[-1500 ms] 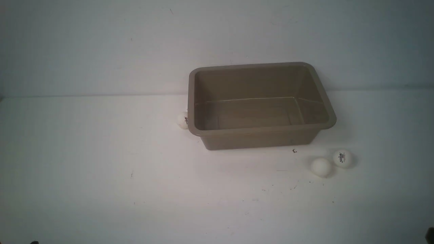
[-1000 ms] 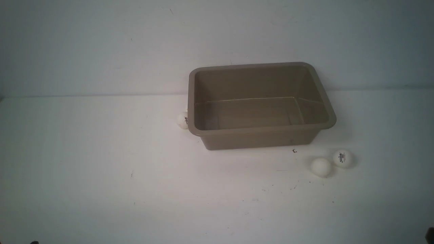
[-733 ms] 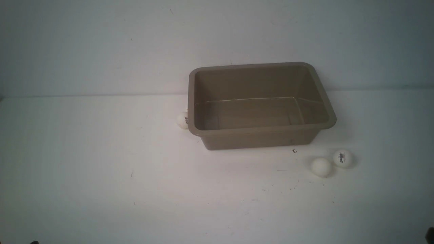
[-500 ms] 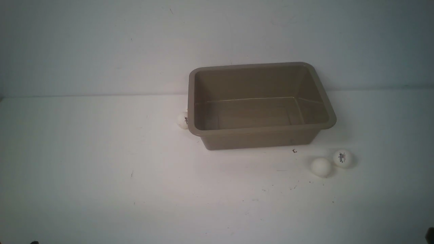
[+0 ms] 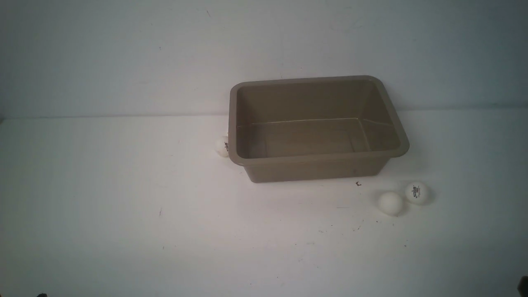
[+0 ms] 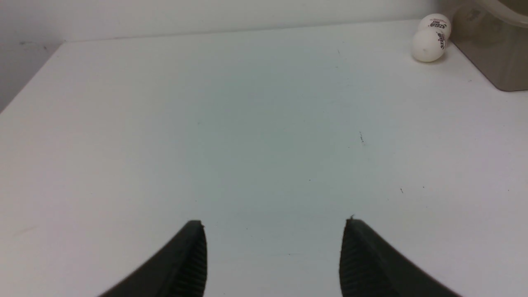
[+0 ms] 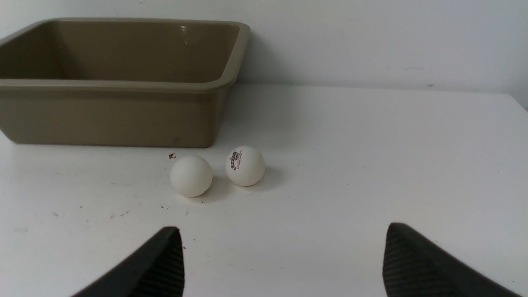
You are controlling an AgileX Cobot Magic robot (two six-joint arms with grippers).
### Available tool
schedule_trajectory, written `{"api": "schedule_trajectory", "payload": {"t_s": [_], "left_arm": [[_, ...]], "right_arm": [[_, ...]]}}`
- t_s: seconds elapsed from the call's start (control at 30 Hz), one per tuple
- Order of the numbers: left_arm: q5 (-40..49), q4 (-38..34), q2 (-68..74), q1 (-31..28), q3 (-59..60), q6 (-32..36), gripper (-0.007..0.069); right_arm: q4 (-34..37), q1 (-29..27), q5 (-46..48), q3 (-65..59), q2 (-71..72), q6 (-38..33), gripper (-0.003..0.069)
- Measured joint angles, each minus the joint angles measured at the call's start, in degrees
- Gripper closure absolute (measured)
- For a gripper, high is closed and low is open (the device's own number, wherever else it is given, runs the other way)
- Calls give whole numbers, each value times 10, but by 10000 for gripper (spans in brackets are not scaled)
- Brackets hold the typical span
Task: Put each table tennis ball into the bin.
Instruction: Use the right arm to clamp the table tennis ball closest to it
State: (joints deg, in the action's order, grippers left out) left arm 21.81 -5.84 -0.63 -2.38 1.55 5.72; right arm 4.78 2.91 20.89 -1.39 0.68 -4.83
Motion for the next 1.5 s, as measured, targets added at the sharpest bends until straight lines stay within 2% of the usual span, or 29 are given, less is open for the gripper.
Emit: {"api": "schedule_trajectory", "payload": {"t_s": [0.17, 0.33, 0.43, 0.53, 0.67, 0.77, 1.3, 1.5], "left_arm": [[0, 0, 0, 0, 0, 0, 230], [0, 0, 0, 0, 0, 0, 230], [0, 0, 0, 0, 0, 0, 230], [0, 0, 0, 0, 0, 0, 230], [0, 0, 0, 0, 0, 0, 230], [0, 0, 0, 0, 0, 0, 230], [0, 0, 0, 0, 0, 0, 230], [0, 0, 0, 0, 0, 0, 230]], "right_arm": [[28, 0, -46, -2, 0, 9, 71], [42, 0, -17, 74, 0, 10, 71], [43, 0, 22, 160, 0, 10, 71], [45, 0, 108, 273, -3, 10, 71], [55, 0, 191, 356, -14, 10, 71], [71, 0, 208, 392, -15, 10, 71], [146, 0, 180, 399, -15, 8, 71], [152, 0, 179, 399, -15, 8, 71]]}}
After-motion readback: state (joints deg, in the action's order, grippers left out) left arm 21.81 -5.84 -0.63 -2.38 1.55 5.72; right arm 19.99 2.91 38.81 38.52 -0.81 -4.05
